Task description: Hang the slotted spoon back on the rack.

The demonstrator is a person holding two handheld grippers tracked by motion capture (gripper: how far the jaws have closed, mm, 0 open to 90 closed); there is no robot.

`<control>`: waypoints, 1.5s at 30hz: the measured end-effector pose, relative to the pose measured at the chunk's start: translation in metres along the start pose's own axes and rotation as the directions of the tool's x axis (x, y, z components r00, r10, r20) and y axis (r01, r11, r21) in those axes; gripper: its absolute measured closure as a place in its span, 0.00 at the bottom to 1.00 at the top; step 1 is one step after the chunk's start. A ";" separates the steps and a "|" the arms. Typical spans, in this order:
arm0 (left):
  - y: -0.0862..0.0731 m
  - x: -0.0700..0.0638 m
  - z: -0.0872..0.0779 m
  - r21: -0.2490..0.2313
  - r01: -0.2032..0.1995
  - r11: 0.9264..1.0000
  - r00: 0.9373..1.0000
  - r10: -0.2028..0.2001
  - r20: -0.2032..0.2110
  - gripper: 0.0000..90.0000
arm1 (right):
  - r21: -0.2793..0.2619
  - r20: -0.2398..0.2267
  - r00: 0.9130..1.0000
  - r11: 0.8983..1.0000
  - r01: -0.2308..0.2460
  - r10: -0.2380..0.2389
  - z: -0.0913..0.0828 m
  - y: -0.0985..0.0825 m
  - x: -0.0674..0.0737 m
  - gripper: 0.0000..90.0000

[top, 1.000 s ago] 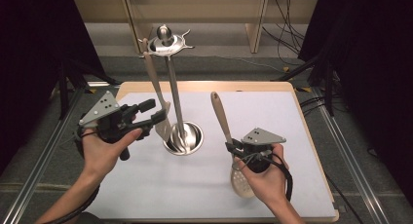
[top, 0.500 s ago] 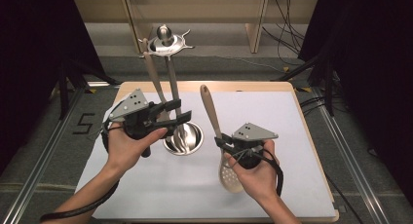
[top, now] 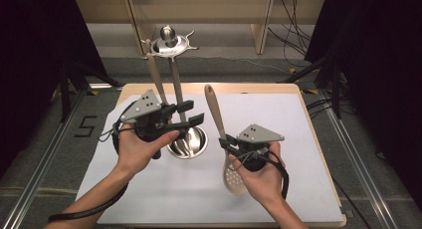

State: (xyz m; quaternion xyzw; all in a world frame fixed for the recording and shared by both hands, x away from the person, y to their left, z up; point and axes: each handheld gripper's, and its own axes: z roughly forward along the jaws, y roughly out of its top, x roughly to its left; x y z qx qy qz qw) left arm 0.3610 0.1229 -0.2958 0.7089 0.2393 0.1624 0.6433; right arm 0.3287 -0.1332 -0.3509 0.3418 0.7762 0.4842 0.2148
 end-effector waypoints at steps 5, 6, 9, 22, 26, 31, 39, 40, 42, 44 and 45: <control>0.001 -0.006 0.003 0.004 -0.008 1.000 1.000 0.008 0.012 0.50 | -0.019 0.008 1.000 1.000 0.008 -0.008 -0.002 0.004 0.006 0.88; 0.001 -0.007 0.003 0.005 -0.009 1.000 1.000 0.009 0.014 0.50 | -0.017 0.007 1.000 1.000 0.006 -0.005 -0.003 0.005 0.007 0.88; 0.003 -0.009 0.005 0.006 -0.009 1.000 1.000 0.008 0.023 0.50 | -0.020 0.007 1.000 1.000 -0.007 0.007 -0.003 0.006 0.012 0.88; 0.004 -0.006 0.028 0.008 0.006 1.000 0.997 -0.007 0.073 0.66 | -0.031 -0.008 1.000 0.999 -0.008 0.008 0.001 0.006 0.017 0.88; 0.005 -0.006 0.029 0.000 0.013 1.000 0.996 -0.013 0.094 0.75 | -0.034 -0.021 1.000 0.999 0.020 -0.020 0.000 0.006 0.016 0.88; 0.007 -0.008 0.026 -0.007 0.039 0.999 0.987 -0.037 0.159 0.80 | -0.056 -0.047 0.998 0.997 0.048 -0.051 0.002 0.005 0.015 0.86; 0.010 0.003 0.016 0.004 -0.029 1.000 0.983 0.027 0.182 0.82 | -0.103 -0.143 0.985 0.991 0.080 -0.095 -0.002 0.007 0.004 0.69; 0.010 0.005 0.014 0.007 -0.032 0.999 0.980 0.030 0.196 0.82 | -0.093 -0.158 0.983 0.992 0.081 -0.095 -0.004 0.007 0.003 0.69; 0.009 0.006 0.012 0.005 -0.036 0.999 0.978 0.034 0.207 0.82 | -0.113 -0.182 0.978 0.990 0.088 -0.107 -0.004 0.007 -0.001 0.69; 0.008 0.008 0.010 0.010 -0.040 0.999 0.975 0.037 0.221 0.82 | -0.113 -0.206 0.972 0.989 0.095 -0.117 -0.004 0.009 -0.002 0.69; 0.008 0.008 0.009 0.011 -0.043 0.999 0.973 0.039 0.229 0.82 | -0.108 -0.221 0.969 0.990 0.090 -0.112 -0.004 0.009 -0.002 0.69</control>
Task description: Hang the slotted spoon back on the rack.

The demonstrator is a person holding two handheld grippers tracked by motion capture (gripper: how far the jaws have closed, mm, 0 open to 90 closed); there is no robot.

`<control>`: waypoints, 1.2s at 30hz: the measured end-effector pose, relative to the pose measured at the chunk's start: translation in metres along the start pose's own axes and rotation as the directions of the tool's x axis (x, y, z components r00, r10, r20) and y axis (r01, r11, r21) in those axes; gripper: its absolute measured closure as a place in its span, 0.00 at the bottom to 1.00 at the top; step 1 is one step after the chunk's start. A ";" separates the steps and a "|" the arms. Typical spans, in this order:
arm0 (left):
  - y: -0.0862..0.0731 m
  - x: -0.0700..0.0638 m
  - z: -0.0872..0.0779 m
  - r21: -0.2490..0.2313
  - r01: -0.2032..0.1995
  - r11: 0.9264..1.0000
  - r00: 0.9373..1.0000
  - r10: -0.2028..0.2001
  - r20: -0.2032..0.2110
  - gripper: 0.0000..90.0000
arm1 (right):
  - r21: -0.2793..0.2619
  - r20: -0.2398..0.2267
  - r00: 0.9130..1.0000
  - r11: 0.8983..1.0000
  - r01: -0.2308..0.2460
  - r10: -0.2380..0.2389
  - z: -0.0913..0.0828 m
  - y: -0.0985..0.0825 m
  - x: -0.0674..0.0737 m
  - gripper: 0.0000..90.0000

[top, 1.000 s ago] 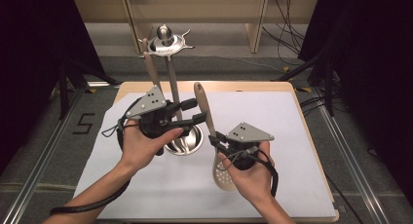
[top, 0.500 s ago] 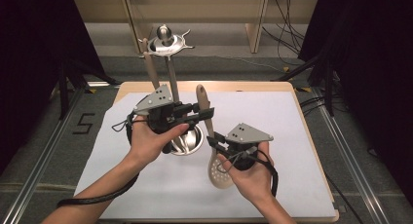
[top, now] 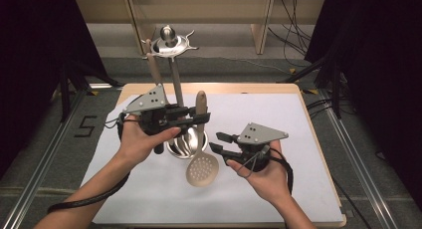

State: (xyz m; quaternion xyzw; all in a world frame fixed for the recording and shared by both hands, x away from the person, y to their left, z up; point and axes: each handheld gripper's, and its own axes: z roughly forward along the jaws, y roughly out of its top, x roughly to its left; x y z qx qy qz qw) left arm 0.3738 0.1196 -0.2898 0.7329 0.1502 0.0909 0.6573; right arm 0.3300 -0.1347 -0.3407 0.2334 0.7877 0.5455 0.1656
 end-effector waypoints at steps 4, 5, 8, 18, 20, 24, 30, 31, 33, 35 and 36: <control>-0.001 0.001 -0.001 0.000 0.008 1.000 0.999 -0.008 0.034 0.82 | 0.009 -0.016 1.000 1.000 0.008 -0.008 0.002 0.003 0.001 0.69; -0.002 0.000 -0.001 -0.001 0.013 1.000 0.999 -0.013 0.048 0.82 | 0.008 -0.025 0.999 1.000 0.027 -0.027 0.003 0.004 0.000 0.69; -0.001 0.000 -0.001 0.000 0.010 1.000 0.998 -0.010 0.063 0.82 | 0.005 -0.037 0.999 1.000 0.028 -0.028 0.006 0.006 0.002 0.69; -0.002 -0.002 0.000 -0.001 0.017 1.000 0.996 -0.017 0.087 0.82 | 0.010 -0.083 0.996 1.000 0.023 -0.022 0.007 0.010 0.004 0.69; -0.002 -0.002 0.000 -0.002 0.013 1.000 0.996 -0.012 0.092 0.82 | -0.005 -0.077 0.996 0.999 0.040 -0.040 0.008 0.011 0.002 0.70; -0.001 -0.003 0.000 0.001 0.009 1.000 0.995 -0.009 0.103 0.82 | -0.023 -0.081 0.995 0.999 0.049 -0.051 0.010 0.011 0.002 0.70; -0.001 -0.004 -0.001 0.005 0.006 1.000 0.994 -0.007 0.110 0.82 | -0.011 -0.097 0.995 0.999 0.031 -0.032 0.010 0.013 0.002 0.70; -0.001 -0.004 -0.001 0.005 0.004 1.000 0.994 -0.005 0.113 0.82 | -0.007 -0.103 0.994 1.000 0.024 -0.024 0.011 0.013 0.002 0.70; -0.001 -0.005 -0.002 0.005 0.004 1.000 0.993 -0.005 0.118 0.82 | -0.029 -0.097 0.995 0.999 0.031 -0.034 0.012 0.014 0.002 0.71; 0.000 -0.005 -0.002 0.003 0.005 1.000 0.993 -0.006 0.120 0.82 | -0.032 -0.106 0.994 0.999 0.035 -0.038 0.012 0.015 0.001 0.71; 0.000 -0.005 -0.002 0.003 0.006 1.000 0.993 -0.006 0.121 0.82 | -0.026 -0.115 0.993 0.999 0.034 -0.037 0.012 0.015 0.001 0.71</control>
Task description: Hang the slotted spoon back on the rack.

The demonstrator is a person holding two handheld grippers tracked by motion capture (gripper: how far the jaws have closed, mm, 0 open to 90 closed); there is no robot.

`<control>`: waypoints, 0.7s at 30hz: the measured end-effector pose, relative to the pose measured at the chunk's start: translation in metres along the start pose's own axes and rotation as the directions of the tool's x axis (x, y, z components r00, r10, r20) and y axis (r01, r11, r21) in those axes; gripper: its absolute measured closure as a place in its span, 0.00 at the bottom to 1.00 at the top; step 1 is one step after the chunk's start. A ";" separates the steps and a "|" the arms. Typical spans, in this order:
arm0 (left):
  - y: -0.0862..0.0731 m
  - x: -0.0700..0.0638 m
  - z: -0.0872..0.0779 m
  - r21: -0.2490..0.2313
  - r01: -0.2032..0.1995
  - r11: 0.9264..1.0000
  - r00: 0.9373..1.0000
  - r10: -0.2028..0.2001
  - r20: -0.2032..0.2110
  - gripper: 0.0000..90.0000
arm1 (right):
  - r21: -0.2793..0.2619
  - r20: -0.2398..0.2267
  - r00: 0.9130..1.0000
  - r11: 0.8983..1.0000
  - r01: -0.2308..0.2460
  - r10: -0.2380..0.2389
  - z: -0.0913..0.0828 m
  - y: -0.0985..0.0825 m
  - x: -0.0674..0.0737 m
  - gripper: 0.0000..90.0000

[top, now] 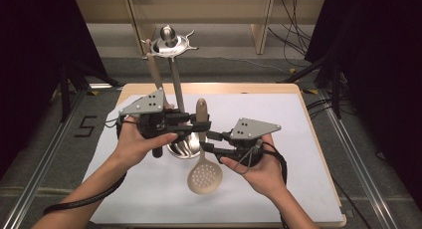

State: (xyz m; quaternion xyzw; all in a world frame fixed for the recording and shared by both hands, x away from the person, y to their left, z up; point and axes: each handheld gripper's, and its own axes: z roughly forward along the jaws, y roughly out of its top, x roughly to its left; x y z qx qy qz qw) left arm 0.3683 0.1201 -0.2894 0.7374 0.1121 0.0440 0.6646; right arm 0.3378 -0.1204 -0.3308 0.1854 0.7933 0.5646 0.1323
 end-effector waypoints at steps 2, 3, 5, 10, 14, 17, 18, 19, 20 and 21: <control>0.000 0.000 0.000 0.001 0.001 1.000 1.000 -0.001 0.004 0.82 | 0.001 -0.005 1.000 1.000 -0.003 0.003 0.000 0.000 0.000 0.72; 0.000 0.000 0.000 0.003 0.000 1.000 1.000 0.000 0.006 0.82 | 0.002 -0.008 1.000 1.000 -0.004 0.004 0.000 0.001 0.000 0.73; 0.000 -0.001 0.000 0.004 0.004 1.000 1.000 -0.004 0.013 0.82 | 0.001 -0.015 1.000 1.000 -0.003 0.003 0.000 0.001 0.000 0.74; -0.001 -0.002 0.002 0.007 0.004 1.000 1.000 -0.004 0.028 0.82 | -0.001 -0.038 0.999 1.000 -0.010 0.010 0.001 0.002 0.002 0.78; -0.001 0.000 0.001 0.007 0.001 1.000 1.000 -0.001 0.031 0.81 | 0.002 -0.032 0.999 1.000 -0.016 0.016 0.000 0.003 0.004 0.84; -0.002 0.000 0.002 -0.006 0.005 1.000 1.000 -0.005 0.030 0.81 | -0.006 -0.035 0.998 0.999 -0.044 0.044 0.000 0.003 0.005 0.85; -0.002 0.000 0.002 -0.011 0.008 1.000 1.000 -0.008 0.027 0.81 | 0.005 -0.022 0.998 0.998 -0.062 0.062 -0.001 0.004 0.007 0.85; -0.002 -0.001 0.002 -0.019 0.020 1.000 1.000 -0.020 0.019 0.81 | 0.005 -0.010 0.998 0.998 -0.069 0.069 -0.001 0.004 0.008 0.86; -0.003 -0.001 0.002 -0.020 0.015 1.000 1.000 -0.015 0.006 0.79 | 0.003 0.013 0.996 0.996 -0.088 0.087 -0.001 0.004 0.010 0.86; -0.003 -0.001 0.003 -0.022 0.009 1.000 1.000 -0.009 -0.006 0.74 | 0.006 0.053 0.996 0.997 -0.077 0.076 -0.001 0.004 0.010 0.86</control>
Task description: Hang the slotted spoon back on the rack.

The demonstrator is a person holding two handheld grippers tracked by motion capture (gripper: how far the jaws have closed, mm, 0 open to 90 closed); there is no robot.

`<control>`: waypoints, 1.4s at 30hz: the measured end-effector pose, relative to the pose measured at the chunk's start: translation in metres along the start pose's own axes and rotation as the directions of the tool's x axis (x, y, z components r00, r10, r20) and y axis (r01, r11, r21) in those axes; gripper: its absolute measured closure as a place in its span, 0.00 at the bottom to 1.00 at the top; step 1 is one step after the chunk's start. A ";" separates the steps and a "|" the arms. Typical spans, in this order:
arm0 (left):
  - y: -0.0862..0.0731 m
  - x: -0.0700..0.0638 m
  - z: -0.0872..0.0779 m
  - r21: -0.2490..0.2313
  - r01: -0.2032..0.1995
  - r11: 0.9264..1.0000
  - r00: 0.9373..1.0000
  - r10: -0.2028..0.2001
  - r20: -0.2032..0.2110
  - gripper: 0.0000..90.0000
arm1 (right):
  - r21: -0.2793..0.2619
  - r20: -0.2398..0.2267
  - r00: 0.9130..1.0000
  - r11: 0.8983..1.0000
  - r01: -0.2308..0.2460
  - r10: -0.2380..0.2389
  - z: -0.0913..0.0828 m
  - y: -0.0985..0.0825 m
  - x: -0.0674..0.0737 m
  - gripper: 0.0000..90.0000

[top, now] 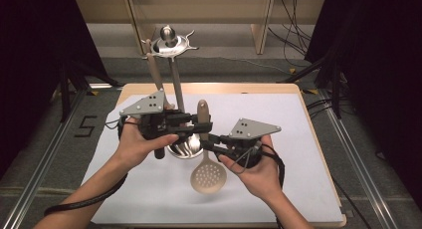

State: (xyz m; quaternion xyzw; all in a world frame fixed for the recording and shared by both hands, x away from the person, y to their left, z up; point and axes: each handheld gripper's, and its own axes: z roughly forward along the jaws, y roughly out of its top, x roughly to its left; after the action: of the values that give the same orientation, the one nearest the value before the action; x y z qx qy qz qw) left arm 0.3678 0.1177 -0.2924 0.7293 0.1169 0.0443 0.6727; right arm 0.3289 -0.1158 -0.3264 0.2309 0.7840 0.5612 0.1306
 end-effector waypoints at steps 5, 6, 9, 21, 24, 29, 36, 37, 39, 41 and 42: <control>-0.004 -0.004 0.001 0.008 -0.062 0.998 0.994 0.063 -0.090 0.63 | -0.010 0.082 0.996 1.000 -0.027 0.027 -0.001 0.000 -0.002 0.86; -0.005 -0.005 0.001 0.014 -0.069 0.998 0.993 0.070 -0.095 0.63 | 0.003 0.077 0.995 0.998 -0.069 0.069 -0.001 0.000 0.000 0.86; -0.007 -0.008 0.002 0.026 -0.099 0.995 0.989 0.101 -0.109 0.64 | 0.005 0.104 0.993 0.999 -0.054 0.054 -0.001 0.000 0.000 0.86; -0.010 -0.011 0.005 0.034 -0.111 0.993 0.984 0.115 -0.136 0.79 | 0.006 0.145 0.988 0.998 -0.060 0.059 0.000 0.001 0.005 0.86; -0.009 -0.010 0.003 0.034 -0.094 0.995 0.988 0.097 -0.122 0.81 | -0.001 0.142 0.989 0.999 -0.046 0.045 0.002 0.001 0.005 0.86; -0.006 -0.008 -0.002 0.021 -0.090 0.996 0.989 0.091 -0.115 0.82 | -0.009 0.104 0.994 1.000 -0.020 0.021 0.005 0.001 0.005 0.78; -0.003 -0.003 -0.013 0.017 -0.094 0.995 0.987 0.095 -0.129 0.82 | -0.031 0.121 0.993 1.000 -0.001 0.004 0.002 -0.002 0.005 0.67; -0.003 -0.002 -0.014 0.017 -0.097 0.995 0.987 0.098 -0.130 0.82 | -0.028 0.110 0.994 1.000 -0.009 0.012 0.002 -0.003 0.004 0.67; -0.002 -0.001 -0.017 0.013 -0.093 0.996 0.987 0.094 -0.134 0.82 | -0.020 0.135 0.991 1.000 -0.019 0.021 -0.002 -0.005 0.004 0.66; -0.002 0.001 -0.019 0.018 -0.094 0.995 0.985 0.095 -0.141 0.82 | -0.031 0.136 0.991 0.999 -0.009 0.014 -0.002 -0.008 0.001 0.66; -0.002 0.001 -0.020 0.017 -0.094 0.995 0.985 0.096 -0.142 0.82 | -0.023 0.133 0.991 1.000 -0.016 0.019 -0.004 -0.009 -0.001 0.65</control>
State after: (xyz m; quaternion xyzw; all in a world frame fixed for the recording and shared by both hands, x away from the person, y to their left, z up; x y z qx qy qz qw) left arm 0.3642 0.1377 -0.2924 0.7325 0.1300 0.1278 0.6558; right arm 0.3256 -0.1223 -0.3336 0.2731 0.7654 0.5541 0.1802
